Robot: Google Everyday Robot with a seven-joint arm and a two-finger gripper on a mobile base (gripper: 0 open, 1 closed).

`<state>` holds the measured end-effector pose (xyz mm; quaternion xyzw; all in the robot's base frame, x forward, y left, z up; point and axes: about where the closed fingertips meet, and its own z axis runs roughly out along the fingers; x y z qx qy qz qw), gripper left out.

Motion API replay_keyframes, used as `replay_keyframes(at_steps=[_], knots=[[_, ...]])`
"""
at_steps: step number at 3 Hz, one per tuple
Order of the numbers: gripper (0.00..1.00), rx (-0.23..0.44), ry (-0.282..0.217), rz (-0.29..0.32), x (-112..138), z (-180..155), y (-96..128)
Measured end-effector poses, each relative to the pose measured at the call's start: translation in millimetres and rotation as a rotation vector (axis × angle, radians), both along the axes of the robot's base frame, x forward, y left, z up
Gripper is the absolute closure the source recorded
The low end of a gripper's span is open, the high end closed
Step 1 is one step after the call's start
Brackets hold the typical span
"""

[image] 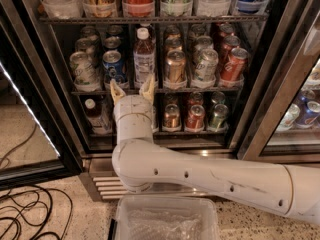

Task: Pick blue plastic bottle from middle shelf of fridge

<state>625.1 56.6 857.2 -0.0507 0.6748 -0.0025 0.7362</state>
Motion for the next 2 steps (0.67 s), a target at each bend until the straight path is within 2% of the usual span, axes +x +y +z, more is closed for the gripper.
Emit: replay_keyframes(at_steps=[2], knots=[[0.30,-0.010,-0.003,-0.005,25,-1,-7]])
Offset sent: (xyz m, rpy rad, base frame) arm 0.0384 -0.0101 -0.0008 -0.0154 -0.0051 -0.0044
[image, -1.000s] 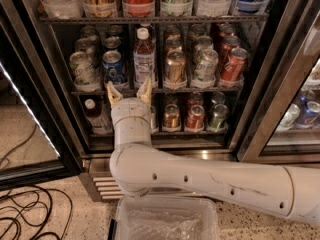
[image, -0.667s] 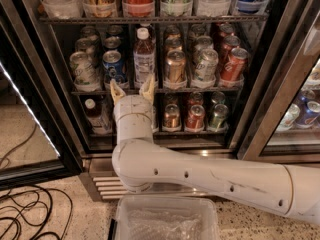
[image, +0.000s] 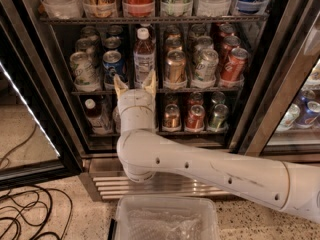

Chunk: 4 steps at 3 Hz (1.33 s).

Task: Pick blue plastic bottle from middle shelf of fridge

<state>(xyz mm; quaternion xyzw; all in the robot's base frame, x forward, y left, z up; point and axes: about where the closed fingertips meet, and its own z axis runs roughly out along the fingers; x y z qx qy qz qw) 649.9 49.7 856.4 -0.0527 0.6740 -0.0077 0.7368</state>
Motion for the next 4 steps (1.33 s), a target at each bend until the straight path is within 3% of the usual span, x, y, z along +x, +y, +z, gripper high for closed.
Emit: replay_keyframes(at_steps=[4], knots=[[0.30,0.010,0.014,-0.043,44,-8,-12]])
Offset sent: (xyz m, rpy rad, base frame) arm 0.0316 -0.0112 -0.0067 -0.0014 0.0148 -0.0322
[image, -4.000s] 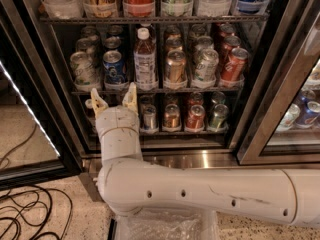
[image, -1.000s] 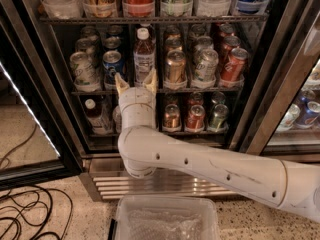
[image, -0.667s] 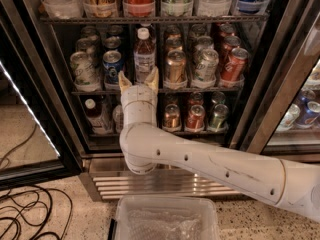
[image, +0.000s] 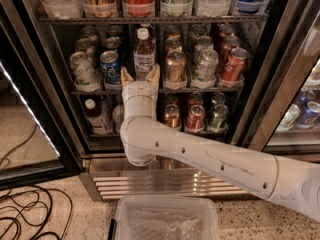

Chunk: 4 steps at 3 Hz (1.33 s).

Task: Pick blue plastic bottle from middle shelf of fridge

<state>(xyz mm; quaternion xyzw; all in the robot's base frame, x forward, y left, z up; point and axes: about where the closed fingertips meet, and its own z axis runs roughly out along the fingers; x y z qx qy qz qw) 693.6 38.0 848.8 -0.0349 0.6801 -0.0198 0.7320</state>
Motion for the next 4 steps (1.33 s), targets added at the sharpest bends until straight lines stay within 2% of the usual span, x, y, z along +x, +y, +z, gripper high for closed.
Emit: replay_keyframes(at_steps=[1,2,3,4], knots=[[0.31,-0.001,-0.009,-0.005,13,3,-1],[0.43,-0.002,-0.019,-0.009,24,6,-4],[0.64,-0.006,-0.023,-0.007,25,5,-8],[0.87,0.001,-0.030,0.005,12,4,-12]])
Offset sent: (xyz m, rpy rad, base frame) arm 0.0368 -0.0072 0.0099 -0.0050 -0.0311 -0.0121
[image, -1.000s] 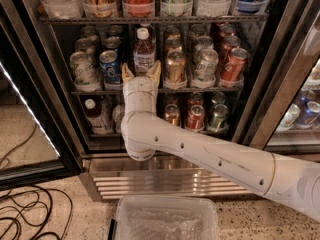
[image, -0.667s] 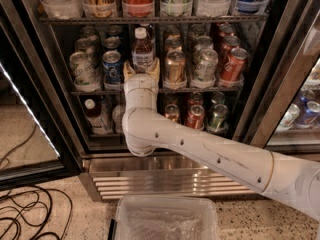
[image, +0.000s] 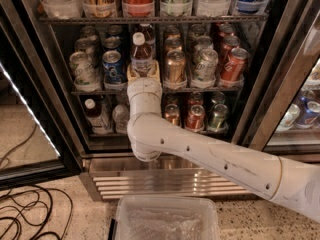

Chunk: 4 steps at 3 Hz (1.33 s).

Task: Pick blue plastic bottle from middle shelf of fridge

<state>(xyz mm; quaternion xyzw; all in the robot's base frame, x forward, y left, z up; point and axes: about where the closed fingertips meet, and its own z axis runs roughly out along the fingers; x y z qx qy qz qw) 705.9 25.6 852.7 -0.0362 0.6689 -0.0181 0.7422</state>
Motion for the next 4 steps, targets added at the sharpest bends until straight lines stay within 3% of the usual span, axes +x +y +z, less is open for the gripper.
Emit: replay_keyframes(at_steps=[1,4], knots=[[1.00,0.000,0.000,0.000,0,0,0],[1.00,0.007,-0.039,0.005,-15,16,-6]])
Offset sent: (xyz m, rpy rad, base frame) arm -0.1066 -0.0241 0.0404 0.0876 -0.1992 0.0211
